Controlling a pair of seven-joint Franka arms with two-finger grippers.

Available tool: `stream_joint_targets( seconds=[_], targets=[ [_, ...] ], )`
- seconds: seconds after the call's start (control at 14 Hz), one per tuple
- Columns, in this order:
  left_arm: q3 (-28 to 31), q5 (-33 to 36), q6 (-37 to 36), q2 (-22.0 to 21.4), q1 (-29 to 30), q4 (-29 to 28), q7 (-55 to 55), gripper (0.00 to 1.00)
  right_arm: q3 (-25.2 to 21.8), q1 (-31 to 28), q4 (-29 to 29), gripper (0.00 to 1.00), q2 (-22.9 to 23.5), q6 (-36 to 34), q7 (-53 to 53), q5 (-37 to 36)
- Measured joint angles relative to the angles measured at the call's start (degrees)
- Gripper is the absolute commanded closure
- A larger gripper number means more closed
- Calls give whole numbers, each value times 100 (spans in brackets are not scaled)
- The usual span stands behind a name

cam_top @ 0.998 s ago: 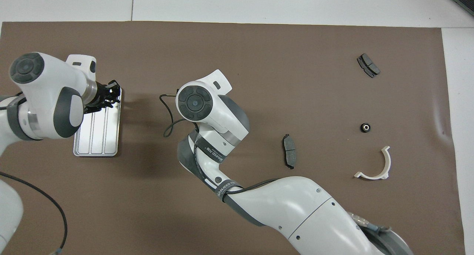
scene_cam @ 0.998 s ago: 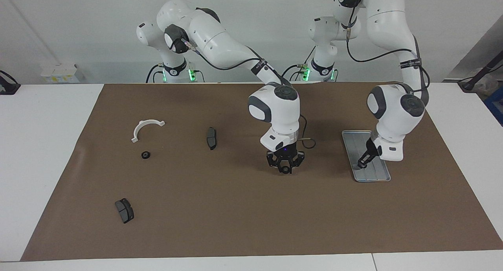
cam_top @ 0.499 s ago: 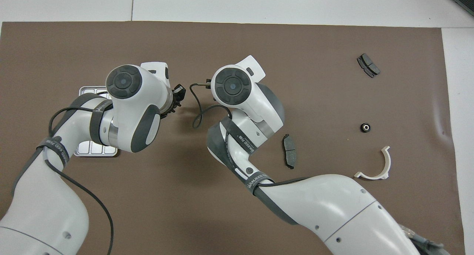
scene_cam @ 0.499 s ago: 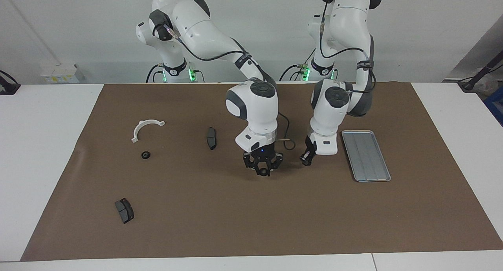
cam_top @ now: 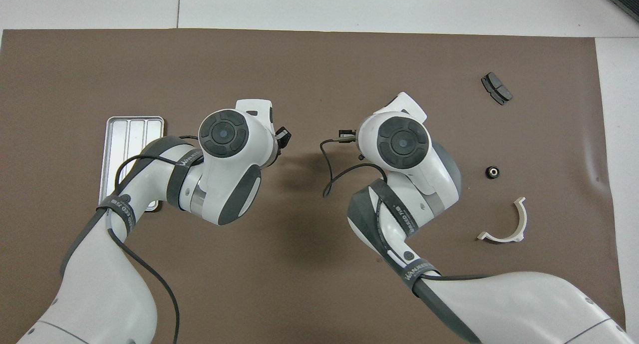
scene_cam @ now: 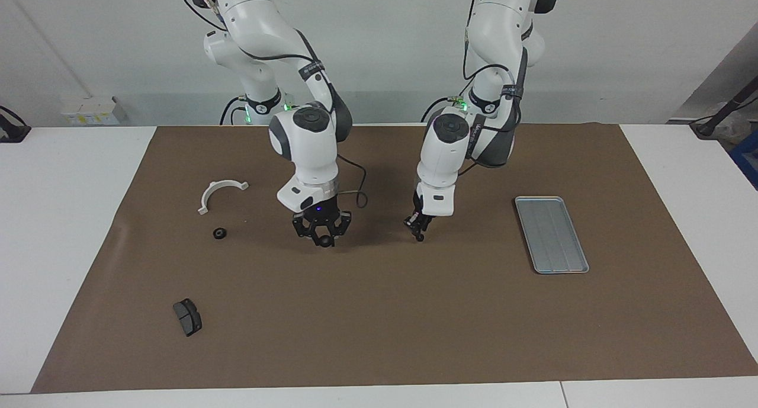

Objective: Place bearing gear from tray to pile

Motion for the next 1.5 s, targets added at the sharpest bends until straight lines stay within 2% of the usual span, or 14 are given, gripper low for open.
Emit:
stream_joint_targets(
  seconds=[0.29, 0.36, 0.43, 0.5, 0.64, 0.86, 1.0, 1.28, 1.5],
  targets=[
    [39, 0, -156, -12, -32, 7, -28, 0, 3, -541, -423, 100, -28, 3, -523, 9],
    [89, 0, -189, -31, 8, 20, -28, 0, 4, -582, -506, 83, -47, -7, -523, 30],
    [133, 0, -194, -73, 134, 56, -24, 0, 6, -611, -582, 30, -78, -47, -523, 64],
    [157, 0, -205, -147, 360, 119, 41, 0, 6, -630, -628, 0, -109, -103, -523, 116],
    [178, 2, -396, -466, 1057, 248, 561, 0, 7, -639, -657, 0, -165, -179, -523, 258],
    [198, -1, -1170, -1111, 2165, 376, 2084, 0, 20, -638, -609, 0, -253, -187, -523, 676],
    [204, -1, -1762, -1382, 2648, 506, 3243, 0, 43, -616, -400, 0, -289, -289, -523, 942],
    [209, -1, -2948, -1946, 3356, 748, 5184, 0, 100, -312, 328, 0, -189, -594, -479, 1474],
    [176, -1, -3917, -2488, 3409, 754, 5812, 0, 107, 170, 1216, 0, 204, -1146, 79, 1495]
  ],
)
